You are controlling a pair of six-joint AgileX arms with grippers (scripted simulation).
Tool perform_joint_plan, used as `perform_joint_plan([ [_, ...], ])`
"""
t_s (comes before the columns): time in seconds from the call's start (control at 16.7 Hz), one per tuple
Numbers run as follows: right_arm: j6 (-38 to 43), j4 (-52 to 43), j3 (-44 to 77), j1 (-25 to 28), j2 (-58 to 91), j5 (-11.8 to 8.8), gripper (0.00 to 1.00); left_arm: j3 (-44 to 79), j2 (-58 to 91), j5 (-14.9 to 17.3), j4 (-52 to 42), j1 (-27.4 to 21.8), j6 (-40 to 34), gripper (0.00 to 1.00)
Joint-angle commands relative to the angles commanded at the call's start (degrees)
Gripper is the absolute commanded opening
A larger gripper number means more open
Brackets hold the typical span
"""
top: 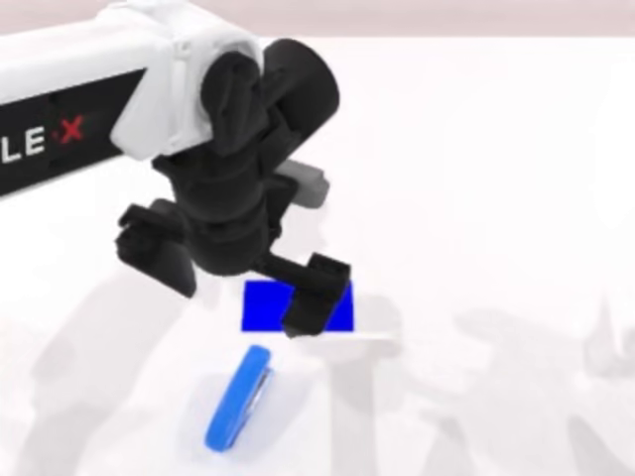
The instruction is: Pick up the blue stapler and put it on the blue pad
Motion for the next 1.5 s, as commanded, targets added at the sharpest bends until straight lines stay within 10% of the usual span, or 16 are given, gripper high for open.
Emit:
perform_joint_plan([
  [0.9, 0.0, 0.0, 0.0, 0.0, 0.0, 0.0, 1.0, -14.4, 7.3, 0.0, 21.5, 0.0, 0.3, 1.0],
  [1.5, 0.0, 0.0, 0.0, 0.0, 0.0, 0.0, 1.0, -14.4, 7.3, 0.0, 21.5, 0.0, 0.3, 0.25],
])
